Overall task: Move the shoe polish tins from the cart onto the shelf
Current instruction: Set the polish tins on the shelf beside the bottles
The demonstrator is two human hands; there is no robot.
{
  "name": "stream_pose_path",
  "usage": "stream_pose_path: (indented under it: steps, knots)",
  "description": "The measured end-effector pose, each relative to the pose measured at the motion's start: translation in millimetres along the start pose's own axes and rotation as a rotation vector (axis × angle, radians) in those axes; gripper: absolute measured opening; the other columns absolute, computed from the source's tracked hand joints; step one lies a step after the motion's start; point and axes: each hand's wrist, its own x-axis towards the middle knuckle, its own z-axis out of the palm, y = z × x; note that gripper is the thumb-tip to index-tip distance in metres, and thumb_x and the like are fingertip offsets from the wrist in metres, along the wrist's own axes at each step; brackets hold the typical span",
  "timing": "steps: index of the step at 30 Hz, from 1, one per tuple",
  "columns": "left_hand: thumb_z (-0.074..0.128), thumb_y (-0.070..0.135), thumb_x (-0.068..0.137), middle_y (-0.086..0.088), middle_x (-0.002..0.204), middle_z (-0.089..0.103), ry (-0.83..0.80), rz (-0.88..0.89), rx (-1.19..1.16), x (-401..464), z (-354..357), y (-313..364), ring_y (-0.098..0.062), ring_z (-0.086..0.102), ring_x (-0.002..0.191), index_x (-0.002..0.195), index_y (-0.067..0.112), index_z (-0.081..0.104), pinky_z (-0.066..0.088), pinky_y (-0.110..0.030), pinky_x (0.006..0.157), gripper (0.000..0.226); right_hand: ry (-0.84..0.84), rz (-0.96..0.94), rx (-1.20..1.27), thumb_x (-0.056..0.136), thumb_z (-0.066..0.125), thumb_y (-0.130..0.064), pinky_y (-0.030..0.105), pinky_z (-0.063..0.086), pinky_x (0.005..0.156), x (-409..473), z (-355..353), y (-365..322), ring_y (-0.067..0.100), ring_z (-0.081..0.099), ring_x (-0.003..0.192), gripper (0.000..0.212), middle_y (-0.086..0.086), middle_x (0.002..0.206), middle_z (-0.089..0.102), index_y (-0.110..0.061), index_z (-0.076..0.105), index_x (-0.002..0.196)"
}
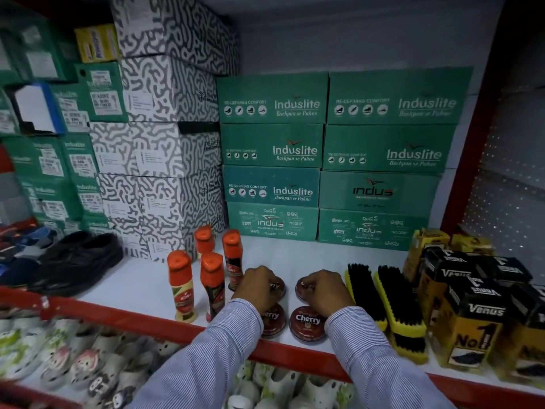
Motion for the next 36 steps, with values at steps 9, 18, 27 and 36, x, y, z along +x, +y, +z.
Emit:
stream_pose_path:
  steps: [9,18,27,36]
  knots:
    - [0.073,0.030,0.086,-0.006,0.109,0.077,0.034,0.037,-0.071,5,5,-7,-0.024,0.070,0.105,0.107,0.028,0.079,0.044,-0.018,0.082,0.022,-0.021,-0.047,0.055,0.083,0.070,-0.023,0.029,0.052,0.093,2,4,3,0.023,0.068,0.105,0.019,0.009,0.109,0.076,-0.016,0.079,0.099]
    - [0.075,0.026,0.082,-0.007,0.104,0.078,0.102,0.111,-0.041,-26,-18,-1,-0.024,0.071,0.100,0.102,0.017,0.078,0.052,-0.026,0.086,0.022,0.068,-0.098,0.017,0.080,0.072,-0.015,0.025,0.050,0.094,-22,-15,0,0.020,0.069,0.105,0.023,0.004,0.111,0.076,-0.020,0.078,0.102]
    - [0.084,0.038,0.066,0.011,0.104,0.080,-0.071,0.084,0.001,-61,-22,-11,-0.003,0.072,0.092,0.109,0.033,0.077,0.058,-0.022,0.083,0.044,-0.111,-0.089,-0.074,0.069,0.082,-0.028,0.031,0.056,0.087,-66,-17,-8,0.022,0.069,0.098,0.031,0.009,0.110,0.074,-0.023,0.079,0.099]
    - [0.084,0.042,0.064,0.015,0.101,0.080,-0.038,0.072,-0.071,-63,-17,-17,0.035,0.050,0.064,0.108,0.047,0.069,0.038,0.010,0.061,0.047,-0.050,-0.055,-0.009,0.068,0.083,-0.028,0.019,0.048,0.091,-68,-11,-8,0.017,0.068,0.105,0.029,0.002,0.112,0.076,-0.024,0.080,0.097]
